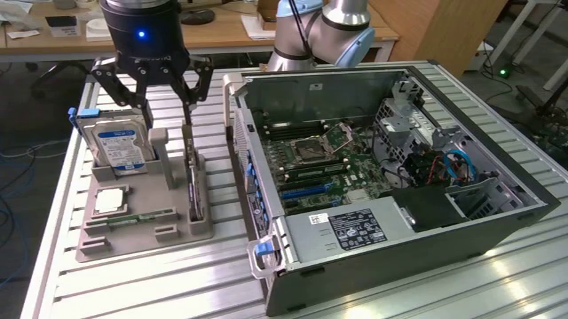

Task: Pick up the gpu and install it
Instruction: 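Pick up the gpu and move the gpu toward the slot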

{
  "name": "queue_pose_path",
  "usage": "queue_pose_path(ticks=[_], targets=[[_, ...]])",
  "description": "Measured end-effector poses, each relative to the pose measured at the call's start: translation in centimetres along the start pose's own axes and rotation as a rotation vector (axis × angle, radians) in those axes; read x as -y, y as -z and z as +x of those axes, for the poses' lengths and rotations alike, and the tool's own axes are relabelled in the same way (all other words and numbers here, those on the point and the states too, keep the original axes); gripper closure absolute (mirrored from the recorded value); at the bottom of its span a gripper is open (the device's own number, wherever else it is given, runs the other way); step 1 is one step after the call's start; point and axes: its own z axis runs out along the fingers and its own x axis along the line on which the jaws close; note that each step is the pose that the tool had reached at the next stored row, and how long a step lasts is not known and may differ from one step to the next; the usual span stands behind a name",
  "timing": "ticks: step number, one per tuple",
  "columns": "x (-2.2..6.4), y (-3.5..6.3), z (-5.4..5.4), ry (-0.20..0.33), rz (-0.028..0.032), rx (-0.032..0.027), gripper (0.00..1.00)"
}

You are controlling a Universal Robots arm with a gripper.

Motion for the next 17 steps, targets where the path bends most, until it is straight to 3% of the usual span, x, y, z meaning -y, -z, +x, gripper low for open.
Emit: queue_pose_path(ticks=[17], targets=[[0.13, -0.43, -0.02, 0.000, 0.0028, 0.0001, 0.41]])
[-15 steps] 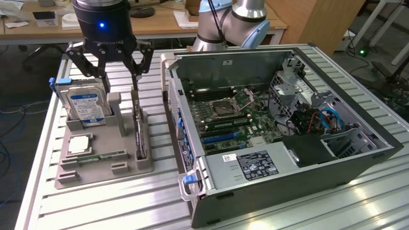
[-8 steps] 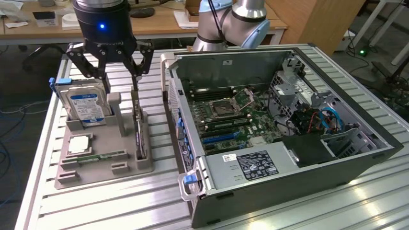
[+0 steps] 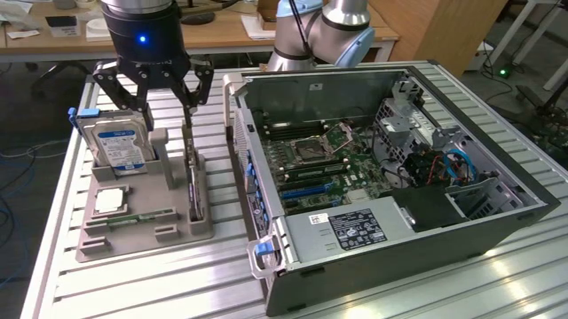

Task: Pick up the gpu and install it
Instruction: 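Pick up the gpu and move the gpu toward the slot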

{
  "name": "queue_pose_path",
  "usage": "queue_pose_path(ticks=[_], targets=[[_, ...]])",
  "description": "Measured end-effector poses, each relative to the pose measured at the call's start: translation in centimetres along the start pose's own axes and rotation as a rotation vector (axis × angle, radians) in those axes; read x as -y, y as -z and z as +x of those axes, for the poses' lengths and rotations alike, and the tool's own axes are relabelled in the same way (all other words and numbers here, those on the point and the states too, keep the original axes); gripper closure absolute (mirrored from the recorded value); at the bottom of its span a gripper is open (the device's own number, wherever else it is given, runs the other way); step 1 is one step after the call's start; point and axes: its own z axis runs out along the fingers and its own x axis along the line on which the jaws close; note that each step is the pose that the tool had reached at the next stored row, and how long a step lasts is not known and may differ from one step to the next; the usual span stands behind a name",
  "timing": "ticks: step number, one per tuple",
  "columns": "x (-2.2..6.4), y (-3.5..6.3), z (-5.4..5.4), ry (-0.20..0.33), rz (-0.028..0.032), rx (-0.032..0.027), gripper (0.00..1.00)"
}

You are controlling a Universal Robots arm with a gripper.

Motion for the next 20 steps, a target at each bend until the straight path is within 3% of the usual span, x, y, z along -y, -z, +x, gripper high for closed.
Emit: queue_pose_path(ticks=[20], targets=[[0.08, -0.47, -0.02, 0.000, 0.0042, 0.0003, 0.41]])
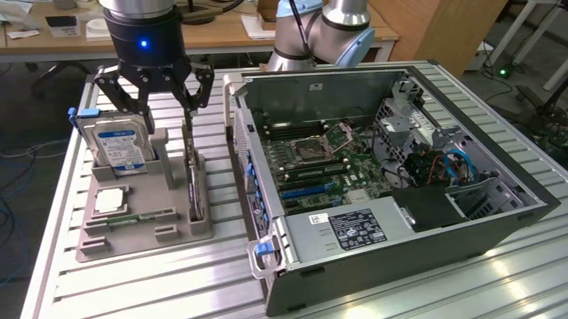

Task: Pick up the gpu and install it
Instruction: 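Pick up the gpu and move the gpu toward the slot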

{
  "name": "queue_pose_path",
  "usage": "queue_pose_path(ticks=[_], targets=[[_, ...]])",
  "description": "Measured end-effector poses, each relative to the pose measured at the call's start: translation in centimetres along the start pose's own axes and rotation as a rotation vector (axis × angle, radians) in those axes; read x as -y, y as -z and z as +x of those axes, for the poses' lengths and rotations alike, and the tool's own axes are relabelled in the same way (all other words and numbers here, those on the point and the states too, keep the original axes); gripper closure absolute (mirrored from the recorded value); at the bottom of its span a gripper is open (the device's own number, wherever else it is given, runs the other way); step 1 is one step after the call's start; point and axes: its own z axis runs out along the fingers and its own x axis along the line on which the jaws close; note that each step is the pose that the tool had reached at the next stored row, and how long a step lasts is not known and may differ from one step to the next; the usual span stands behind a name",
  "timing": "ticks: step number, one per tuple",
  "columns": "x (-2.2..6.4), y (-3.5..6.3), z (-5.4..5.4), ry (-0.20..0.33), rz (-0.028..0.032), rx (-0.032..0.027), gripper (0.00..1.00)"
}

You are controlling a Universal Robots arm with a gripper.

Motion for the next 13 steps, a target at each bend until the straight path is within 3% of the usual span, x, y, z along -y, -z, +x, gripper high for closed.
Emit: queue_pose_path(ticks=[13], targets=[[0.13, -0.35, -0.01, 0.000, 0.0022, 0.0001, 0.41]])
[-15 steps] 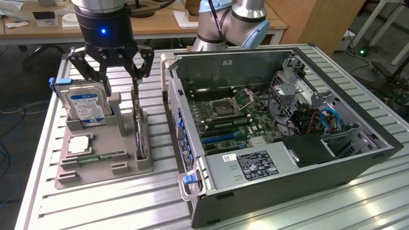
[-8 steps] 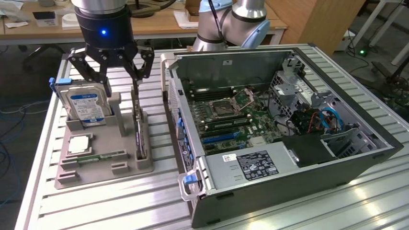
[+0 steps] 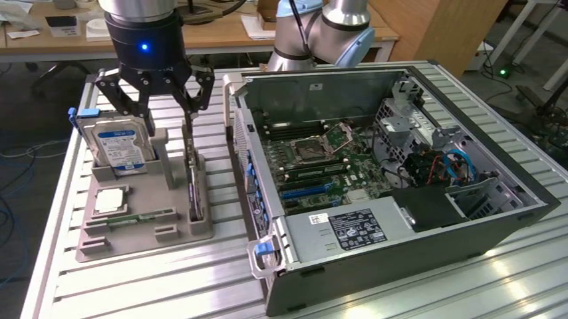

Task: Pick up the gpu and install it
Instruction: 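Pick up the gpu and move the gpu toward the slot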

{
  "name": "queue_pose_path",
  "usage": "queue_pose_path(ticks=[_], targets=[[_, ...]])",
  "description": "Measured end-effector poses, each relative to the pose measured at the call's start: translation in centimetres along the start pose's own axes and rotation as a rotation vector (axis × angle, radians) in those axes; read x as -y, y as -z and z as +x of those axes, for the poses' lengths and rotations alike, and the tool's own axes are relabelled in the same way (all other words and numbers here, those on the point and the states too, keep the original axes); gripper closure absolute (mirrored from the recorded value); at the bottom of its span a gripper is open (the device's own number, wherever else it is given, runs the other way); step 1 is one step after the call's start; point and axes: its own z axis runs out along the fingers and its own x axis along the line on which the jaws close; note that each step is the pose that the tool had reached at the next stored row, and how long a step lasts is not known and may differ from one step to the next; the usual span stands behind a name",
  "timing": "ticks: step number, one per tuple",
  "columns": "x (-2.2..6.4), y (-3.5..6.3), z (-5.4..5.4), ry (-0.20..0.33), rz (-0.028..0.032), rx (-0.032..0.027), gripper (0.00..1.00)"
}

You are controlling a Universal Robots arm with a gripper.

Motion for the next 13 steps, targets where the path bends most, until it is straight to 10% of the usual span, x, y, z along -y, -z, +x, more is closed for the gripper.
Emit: queue_pose_path(ticks=[13], targets=[[0.42, -0.43, -0.02, 0.000, 0.0019, 0.0001, 0.41]])
